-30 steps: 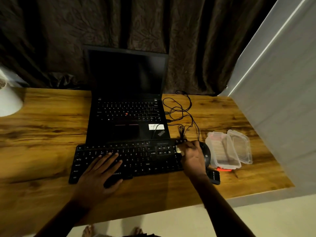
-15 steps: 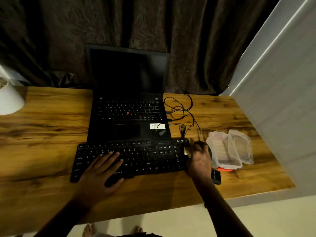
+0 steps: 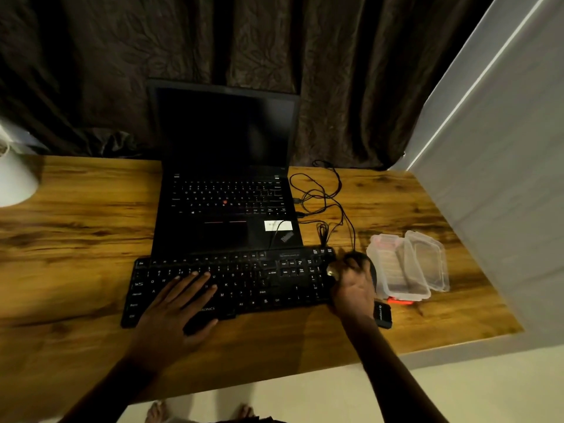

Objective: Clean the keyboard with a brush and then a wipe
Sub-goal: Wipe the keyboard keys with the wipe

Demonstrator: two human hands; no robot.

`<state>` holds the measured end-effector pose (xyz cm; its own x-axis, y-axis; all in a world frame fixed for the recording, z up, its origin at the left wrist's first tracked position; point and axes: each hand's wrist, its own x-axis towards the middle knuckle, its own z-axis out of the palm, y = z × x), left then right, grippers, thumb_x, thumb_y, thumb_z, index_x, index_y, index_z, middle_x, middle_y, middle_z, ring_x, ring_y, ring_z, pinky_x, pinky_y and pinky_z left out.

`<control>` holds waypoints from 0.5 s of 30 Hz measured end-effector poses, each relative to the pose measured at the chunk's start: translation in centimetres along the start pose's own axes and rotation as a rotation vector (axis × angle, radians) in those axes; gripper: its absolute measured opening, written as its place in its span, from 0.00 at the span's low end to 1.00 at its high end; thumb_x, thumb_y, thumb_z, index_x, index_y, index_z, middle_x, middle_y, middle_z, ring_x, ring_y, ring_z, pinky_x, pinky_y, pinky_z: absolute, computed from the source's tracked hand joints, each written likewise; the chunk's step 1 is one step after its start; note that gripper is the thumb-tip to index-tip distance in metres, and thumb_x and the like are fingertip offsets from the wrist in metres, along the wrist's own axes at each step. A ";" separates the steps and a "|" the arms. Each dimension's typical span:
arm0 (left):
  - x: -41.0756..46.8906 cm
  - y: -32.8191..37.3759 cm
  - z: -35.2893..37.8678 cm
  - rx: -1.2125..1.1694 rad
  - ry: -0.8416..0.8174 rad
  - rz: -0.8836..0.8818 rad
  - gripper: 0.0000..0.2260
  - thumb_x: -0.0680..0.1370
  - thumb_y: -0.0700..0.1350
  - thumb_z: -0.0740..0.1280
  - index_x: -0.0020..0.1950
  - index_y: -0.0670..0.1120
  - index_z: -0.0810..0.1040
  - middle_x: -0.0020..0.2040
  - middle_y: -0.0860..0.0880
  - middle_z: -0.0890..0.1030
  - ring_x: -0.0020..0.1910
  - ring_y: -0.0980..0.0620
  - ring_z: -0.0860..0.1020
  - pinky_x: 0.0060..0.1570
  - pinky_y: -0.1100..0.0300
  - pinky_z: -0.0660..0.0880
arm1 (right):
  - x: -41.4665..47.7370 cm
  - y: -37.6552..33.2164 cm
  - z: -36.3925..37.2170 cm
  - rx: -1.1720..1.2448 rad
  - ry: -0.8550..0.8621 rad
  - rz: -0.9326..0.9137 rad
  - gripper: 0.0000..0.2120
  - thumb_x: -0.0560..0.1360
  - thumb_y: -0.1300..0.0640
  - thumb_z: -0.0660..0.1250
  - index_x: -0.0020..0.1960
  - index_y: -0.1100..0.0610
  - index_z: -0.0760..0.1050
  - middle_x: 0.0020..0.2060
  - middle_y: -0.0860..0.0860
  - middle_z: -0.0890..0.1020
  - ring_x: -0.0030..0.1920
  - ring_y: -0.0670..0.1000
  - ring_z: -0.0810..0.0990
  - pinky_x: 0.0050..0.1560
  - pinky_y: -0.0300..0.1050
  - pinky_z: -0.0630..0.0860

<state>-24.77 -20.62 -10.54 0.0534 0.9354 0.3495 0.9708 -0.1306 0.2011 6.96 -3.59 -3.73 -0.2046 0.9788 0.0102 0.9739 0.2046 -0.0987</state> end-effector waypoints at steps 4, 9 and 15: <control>0.0 0.1 0.0 0.002 -0.001 -0.003 0.28 0.77 0.64 0.59 0.72 0.50 0.73 0.76 0.48 0.68 0.76 0.49 0.63 0.72 0.44 0.62 | -1.2 -1.8 0.9 0.168 0.036 -0.141 0.22 0.71 0.68 0.66 0.63 0.54 0.76 0.63 0.55 0.76 0.69 0.62 0.69 0.70 0.53 0.66; 0.1 0.1 -0.1 0.008 -0.011 0.006 0.29 0.77 0.64 0.59 0.72 0.49 0.73 0.76 0.48 0.68 0.76 0.49 0.63 0.75 0.46 0.58 | -1.2 0.7 0.7 0.087 0.032 -0.044 0.24 0.71 0.64 0.69 0.66 0.51 0.74 0.64 0.54 0.76 0.68 0.57 0.68 0.68 0.56 0.69; 0.0 0.1 -0.3 -0.007 -0.028 -0.008 0.29 0.78 0.64 0.58 0.73 0.49 0.73 0.76 0.49 0.67 0.77 0.50 0.61 0.77 0.50 0.53 | -2.7 -1.4 0.3 0.136 0.135 -0.126 0.21 0.66 0.71 0.70 0.55 0.55 0.80 0.55 0.57 0.80 0.58 0.61 0.76 0.54 0.55 0.79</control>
<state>-24.69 -20.68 -10.26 0.0520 0.9452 0.3224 0.9696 -0.1251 0.2104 6.09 -6.52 -3.87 -0.3001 0.9398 0.1633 0.9173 0.3313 -0.2210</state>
